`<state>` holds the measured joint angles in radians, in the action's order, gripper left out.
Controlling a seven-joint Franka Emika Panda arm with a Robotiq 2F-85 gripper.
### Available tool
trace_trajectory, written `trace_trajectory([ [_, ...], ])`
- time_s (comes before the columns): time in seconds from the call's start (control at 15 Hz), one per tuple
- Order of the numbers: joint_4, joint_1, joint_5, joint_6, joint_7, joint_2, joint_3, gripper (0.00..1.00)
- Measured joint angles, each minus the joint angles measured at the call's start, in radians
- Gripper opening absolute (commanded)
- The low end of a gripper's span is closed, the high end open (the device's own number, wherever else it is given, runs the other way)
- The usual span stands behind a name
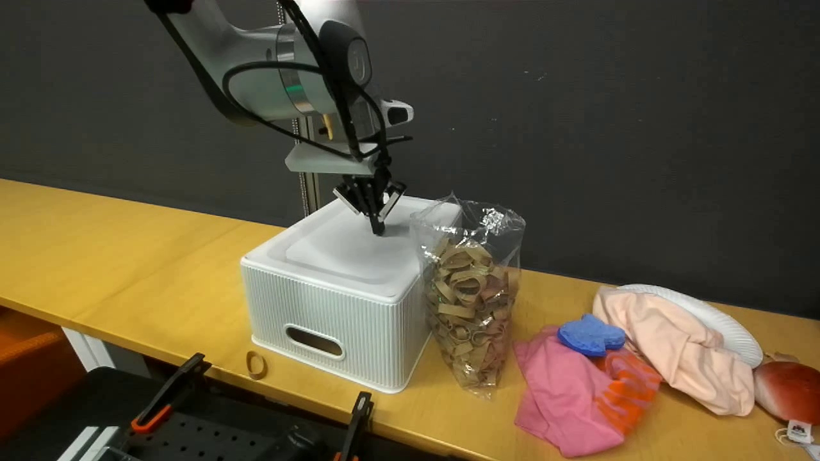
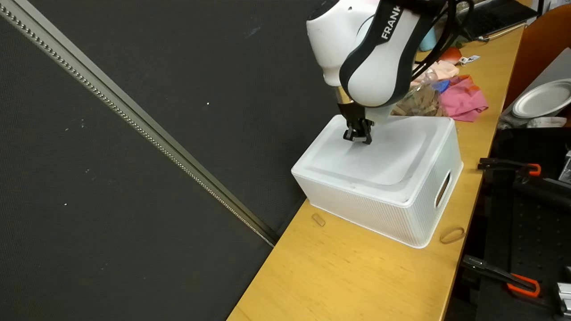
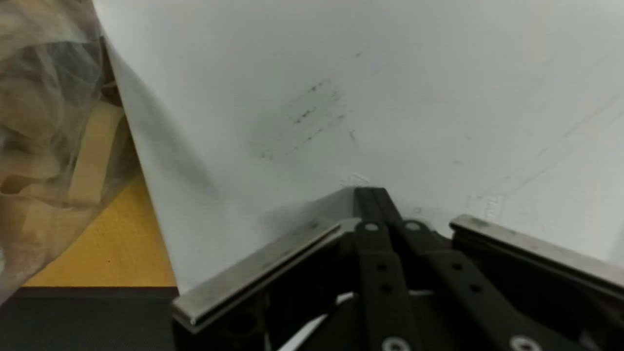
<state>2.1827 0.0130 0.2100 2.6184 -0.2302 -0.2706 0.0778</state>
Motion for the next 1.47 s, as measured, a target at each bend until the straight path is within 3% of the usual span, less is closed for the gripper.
trace_trajectory([
  [1.47,0.064,0.041,-0.059,0.017,0.018,0.038,-0.067,0.00],
])
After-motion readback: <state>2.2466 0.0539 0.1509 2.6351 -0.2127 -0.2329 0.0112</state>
